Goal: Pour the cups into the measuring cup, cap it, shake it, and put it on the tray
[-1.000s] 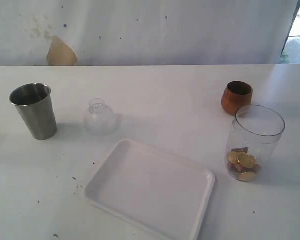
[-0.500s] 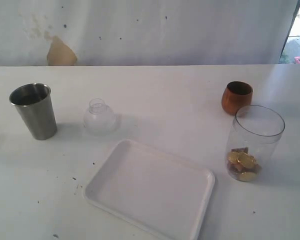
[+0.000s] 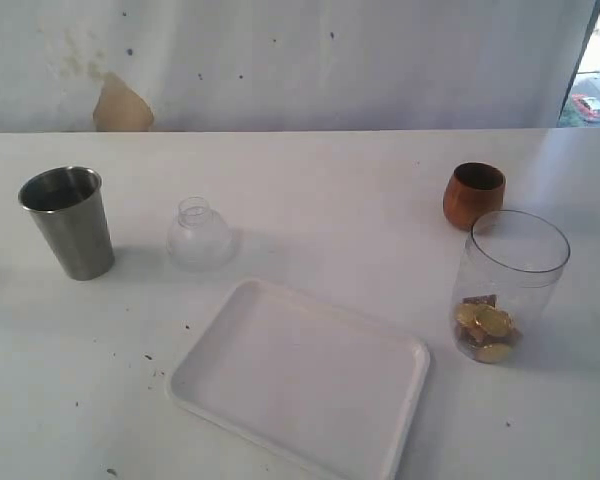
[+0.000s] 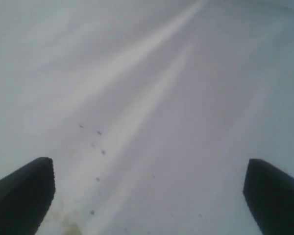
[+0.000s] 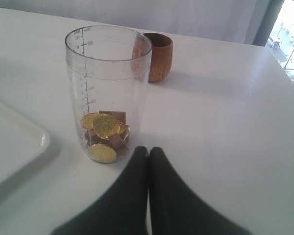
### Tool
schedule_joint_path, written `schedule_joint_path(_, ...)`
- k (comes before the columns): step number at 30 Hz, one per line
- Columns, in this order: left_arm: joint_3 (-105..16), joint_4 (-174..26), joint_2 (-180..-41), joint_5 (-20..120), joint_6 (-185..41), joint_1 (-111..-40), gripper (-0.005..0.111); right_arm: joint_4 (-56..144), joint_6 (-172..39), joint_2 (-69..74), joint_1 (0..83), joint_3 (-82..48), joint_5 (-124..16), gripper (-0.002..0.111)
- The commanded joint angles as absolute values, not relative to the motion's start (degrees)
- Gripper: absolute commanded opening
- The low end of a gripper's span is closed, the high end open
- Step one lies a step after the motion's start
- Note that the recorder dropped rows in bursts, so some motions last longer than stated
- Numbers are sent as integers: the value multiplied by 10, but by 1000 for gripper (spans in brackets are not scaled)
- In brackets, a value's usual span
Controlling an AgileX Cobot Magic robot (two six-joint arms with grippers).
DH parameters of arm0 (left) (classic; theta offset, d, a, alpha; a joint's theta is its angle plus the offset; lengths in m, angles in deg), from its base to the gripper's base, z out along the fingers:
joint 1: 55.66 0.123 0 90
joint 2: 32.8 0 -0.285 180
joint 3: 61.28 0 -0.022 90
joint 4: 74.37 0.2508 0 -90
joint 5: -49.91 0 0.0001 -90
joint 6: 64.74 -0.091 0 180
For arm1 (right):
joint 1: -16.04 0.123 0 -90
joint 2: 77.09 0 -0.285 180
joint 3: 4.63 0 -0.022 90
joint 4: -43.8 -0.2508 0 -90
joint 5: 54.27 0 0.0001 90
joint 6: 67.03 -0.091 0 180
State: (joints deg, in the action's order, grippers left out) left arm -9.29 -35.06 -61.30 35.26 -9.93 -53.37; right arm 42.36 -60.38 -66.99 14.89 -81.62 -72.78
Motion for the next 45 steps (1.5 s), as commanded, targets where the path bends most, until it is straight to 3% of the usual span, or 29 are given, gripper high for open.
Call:
schedule_joint_path(1, -22, -175, -657, 281, 57, -536, 105, 422, -602, -668, 150, -818, -721, 0)
schedule_joint_path(9, 34, -267, -712, 156, -99, -536, 105, 421, -602, -668, 150, -818, -721, 0)
schedule_joint_path(15, 18, -294, -733, 219, -136, -536, 105, 421, -602, -668, 150, -818, -720, 0)
schedule_joint_path(19, 10, -429, -733, 275, -311, -546, 105, 421, -602, -668, 150, -818, -720, 0)
schedule_joint_path(23, 18, -634, -733, 312, -545, -602, 105, 421, -602, -668, 150, -818, -720, 0)
schedule_joint_path(26, 18, -735, -735, 382, -666, -681, 105, 421, -602, -668, 150, -818, -720, 0)
schedule_joint_path(30, 23, -735, -773, 439, -647, -760, 105, 421, -602, -668, 150, -818, -720, 0)
schedule_joint_path(41, 68, -878, -1081, 95, -651, -777, 105, 421, -602, -668, 150, -818, -720, 0)
schedule_joint_path(45, 62, -883, -1162, 37, -659, -777, 105, 421, -602, -668, 150, -818, -720, 0)
